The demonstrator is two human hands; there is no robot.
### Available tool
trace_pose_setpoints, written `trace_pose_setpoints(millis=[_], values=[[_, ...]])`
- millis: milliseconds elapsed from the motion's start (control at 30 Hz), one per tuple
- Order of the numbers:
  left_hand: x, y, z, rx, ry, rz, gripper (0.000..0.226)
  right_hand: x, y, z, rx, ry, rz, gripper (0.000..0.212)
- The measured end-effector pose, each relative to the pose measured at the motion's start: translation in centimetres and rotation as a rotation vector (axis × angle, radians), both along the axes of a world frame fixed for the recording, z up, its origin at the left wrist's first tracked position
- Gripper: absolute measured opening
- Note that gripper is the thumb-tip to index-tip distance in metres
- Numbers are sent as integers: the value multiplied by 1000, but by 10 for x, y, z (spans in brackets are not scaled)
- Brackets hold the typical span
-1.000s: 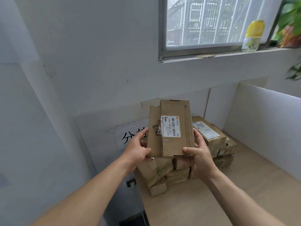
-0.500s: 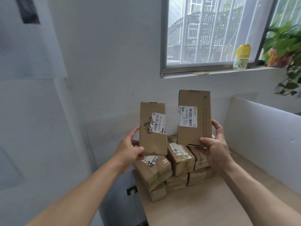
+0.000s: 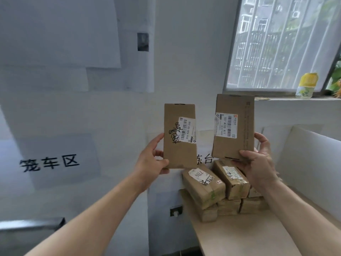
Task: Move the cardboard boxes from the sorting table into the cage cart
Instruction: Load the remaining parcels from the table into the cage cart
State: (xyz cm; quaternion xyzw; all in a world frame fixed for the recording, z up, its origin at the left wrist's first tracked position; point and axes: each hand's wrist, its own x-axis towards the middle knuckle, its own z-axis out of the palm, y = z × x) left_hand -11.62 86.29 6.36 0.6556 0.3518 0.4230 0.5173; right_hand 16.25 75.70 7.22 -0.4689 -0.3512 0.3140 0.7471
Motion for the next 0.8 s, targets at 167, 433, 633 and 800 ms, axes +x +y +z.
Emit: trace_pose_setpoints(millis=[167, 433, 633, 800], values=[[-88, -19, 10, 21, -31, 88, 81, -80, 9, 10, 44, 3, 97, 61], [-208, -47, 25, 42, -105, 272, 83, -190, 34, 19, 78, -13, 279, 60], [-269, -72, 26, 49, -125, 450, 84, -255, 61, 22, 81, 7, 449, 61], [-303, -99, 12, 24, -96, 609, 84, -302, 74, 6, 37, 11, 603, 60]])
